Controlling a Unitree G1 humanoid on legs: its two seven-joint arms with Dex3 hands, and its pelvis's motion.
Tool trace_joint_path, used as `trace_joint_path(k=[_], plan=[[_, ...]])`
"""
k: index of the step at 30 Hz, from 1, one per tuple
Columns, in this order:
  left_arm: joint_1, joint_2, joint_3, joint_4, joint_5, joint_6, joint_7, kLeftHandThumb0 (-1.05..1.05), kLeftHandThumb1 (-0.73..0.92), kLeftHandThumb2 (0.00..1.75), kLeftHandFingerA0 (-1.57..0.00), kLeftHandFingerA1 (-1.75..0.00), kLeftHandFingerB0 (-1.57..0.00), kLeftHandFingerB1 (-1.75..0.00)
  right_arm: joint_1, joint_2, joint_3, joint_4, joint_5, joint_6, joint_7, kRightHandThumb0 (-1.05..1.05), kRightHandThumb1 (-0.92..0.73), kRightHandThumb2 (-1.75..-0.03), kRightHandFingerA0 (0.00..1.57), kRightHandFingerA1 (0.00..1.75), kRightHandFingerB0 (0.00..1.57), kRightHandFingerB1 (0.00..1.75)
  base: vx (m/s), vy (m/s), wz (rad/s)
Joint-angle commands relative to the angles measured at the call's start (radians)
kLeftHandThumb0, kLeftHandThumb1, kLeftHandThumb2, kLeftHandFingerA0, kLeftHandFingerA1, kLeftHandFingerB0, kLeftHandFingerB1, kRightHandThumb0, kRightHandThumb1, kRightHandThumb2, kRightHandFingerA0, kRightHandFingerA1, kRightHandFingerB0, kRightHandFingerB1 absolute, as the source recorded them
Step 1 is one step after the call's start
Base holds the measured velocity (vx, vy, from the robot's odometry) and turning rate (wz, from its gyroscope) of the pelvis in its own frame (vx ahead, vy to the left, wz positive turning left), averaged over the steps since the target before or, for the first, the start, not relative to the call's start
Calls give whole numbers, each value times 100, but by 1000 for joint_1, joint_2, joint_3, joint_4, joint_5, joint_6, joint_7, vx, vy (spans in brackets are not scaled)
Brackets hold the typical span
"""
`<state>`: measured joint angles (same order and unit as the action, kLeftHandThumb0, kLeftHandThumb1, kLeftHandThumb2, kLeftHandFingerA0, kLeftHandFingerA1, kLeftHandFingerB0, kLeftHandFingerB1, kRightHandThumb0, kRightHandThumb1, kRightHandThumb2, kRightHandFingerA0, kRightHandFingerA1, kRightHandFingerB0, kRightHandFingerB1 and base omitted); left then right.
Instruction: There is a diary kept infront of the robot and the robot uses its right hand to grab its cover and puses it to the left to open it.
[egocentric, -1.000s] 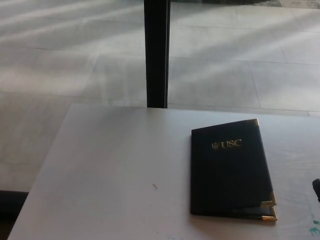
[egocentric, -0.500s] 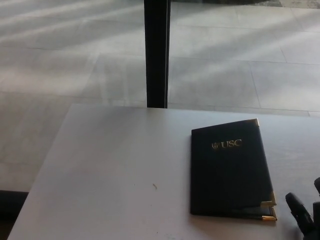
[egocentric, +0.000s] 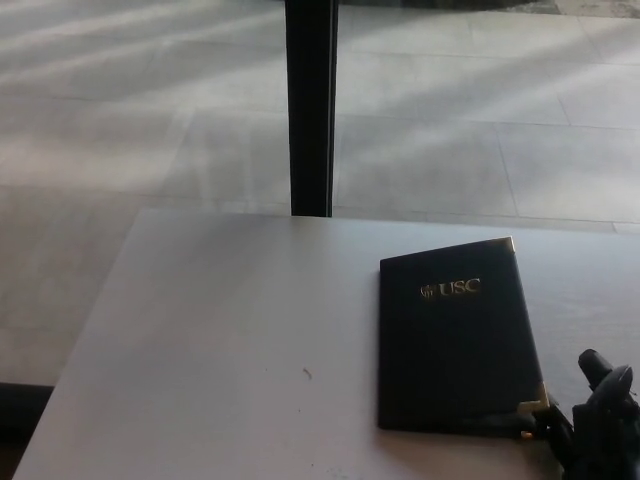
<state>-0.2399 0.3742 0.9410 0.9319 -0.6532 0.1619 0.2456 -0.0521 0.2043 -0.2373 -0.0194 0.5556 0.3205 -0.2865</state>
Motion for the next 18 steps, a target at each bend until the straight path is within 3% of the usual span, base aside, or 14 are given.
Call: trace_joint_path(k=[1,5,6,7,8,11,12,13,14,15,16,18], plan=[[-5,23,-5,-1,-8,-2,9,-65,92,93,-19,-79,-12,-56,26,20,56,7,-66,-5,11,-79,-92,-70,45,52,32,43,0,0,0],[-6,16,-4,-14,-16,-6,6,-65,92,93,-20,-77,-8,-57,34,29,94,-15,-94,-9,8,-80,-92,-69,48,55,36,44,0,0,0],[-1,12,-7,-29,-18,4,4,-65,92,96,-14,-85,-7,-57,41,33,112,-29,-97,-1,12,-79,-92,-69,48,56,36,45,0,0,0],[-3,15,-10,-30,-15,7,8,-67,88,117,-22,-72,-10,-59,44,34,123,-31,-102,-5,20,-79,-92,-71,49,57,35,45,0,0,0],[-4,17,-10,-30,-14,9,14,-65,92,94,-21,-77,-9,-58,47,40,131,-37,-105,-4,18,-77,-92,-70,48,56,37,46,0,0,0],[-19,34,-9,15,-9,-4,12,-65,92,93,-17,-87,-6,-57,61,46,165,-57,-105,10,28,-77,-92,-72,50,56,35,45,0,0,0],[-19,36,-8,21,-11,-9,3,-64,92,94,-15,-86,-6,-57,66,46,179,-67,-101,20,25,-74,-76,-110,46,63,32,55,0,0,6],[-24,35,-3,26,-13,-18,10,-66,87,115,-22,-72,-8,-57,71,48,189,-72,-94,22,29,-74,-92,-71,45,53,34,45,0,0,0],[-25,39,-6,39,-9,-17,9,-65,92,92,-22,-78,-10,-57,75,60,187,-79,-80,32,13,-75,-92,-71,46,52,34,43,0,0,0],[-24,44,-8,49,-7,-17,-2,-65,92,94,-19,-81,-12,-56,78,73,189,-80,-73,32,5,-75,-91,-70,46,53,32,43,0,0,0],[-21,42,-4,48,-16,-16,-20,-66,88,116,-19,-69,-8,-56,85,88,197,-77,-75,25,-1,-74,-92,-71,46,53,32,42,0,0,0],[-19,41,-2,47,-20,-17,-28,-66,88,116,-19,-69,-8,-56,89,92,201,-77,-73,22,-5,-74,-92,-71,46,53,32,42,0,0,0]])
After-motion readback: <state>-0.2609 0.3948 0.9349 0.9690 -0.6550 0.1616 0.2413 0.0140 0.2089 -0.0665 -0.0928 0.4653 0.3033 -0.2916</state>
